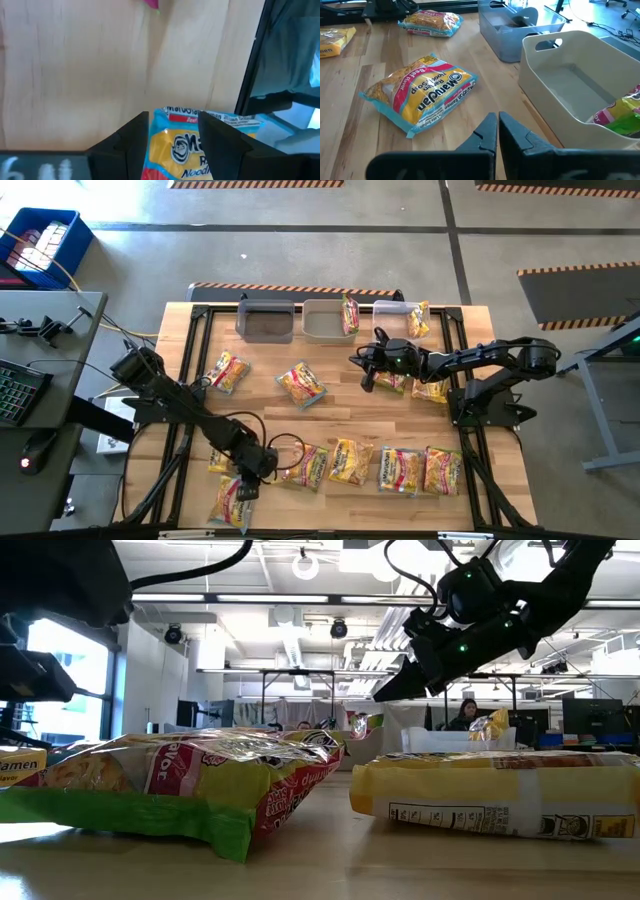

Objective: Sort Maruchan noodles
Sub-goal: Put the blue noodle pack into the black bin

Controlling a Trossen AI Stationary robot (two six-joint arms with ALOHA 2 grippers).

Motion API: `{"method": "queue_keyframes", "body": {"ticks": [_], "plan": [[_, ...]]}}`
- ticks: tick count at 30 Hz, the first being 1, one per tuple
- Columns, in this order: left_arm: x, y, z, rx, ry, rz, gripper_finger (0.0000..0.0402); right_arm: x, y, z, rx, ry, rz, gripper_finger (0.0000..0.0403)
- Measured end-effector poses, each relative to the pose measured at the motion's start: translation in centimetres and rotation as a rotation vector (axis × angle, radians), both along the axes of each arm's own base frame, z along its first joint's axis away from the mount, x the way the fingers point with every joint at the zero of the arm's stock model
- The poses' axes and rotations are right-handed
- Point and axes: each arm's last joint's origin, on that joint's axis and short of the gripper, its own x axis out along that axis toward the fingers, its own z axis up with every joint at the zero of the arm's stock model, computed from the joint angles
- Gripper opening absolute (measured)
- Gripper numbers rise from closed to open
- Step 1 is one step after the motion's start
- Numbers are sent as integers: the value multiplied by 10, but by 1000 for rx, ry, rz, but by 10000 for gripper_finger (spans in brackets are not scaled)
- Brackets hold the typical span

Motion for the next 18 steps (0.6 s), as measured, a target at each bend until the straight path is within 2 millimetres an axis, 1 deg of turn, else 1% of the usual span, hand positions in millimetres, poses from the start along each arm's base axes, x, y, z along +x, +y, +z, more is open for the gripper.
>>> {"method": "queue_keyframes", "body": {"ticks": [7, 11, 15, 18], "plan": [[-2, -5, -1, -18, 8, -18, 163, 0, 0, 0, 0, 0, 0, 0], [-2, -9, -6, -27, 18, -32, 160, 0, 0, 0, 1, 0, 3, 0], [-2, -11, -15, -35, 58, -59, 137, 0, 0, 0, 2, 1, 3, 0], [-2, -11, -15, -31, 48, -86, 103, 0, 0, 0, 2, 3, 3, 0]]}}
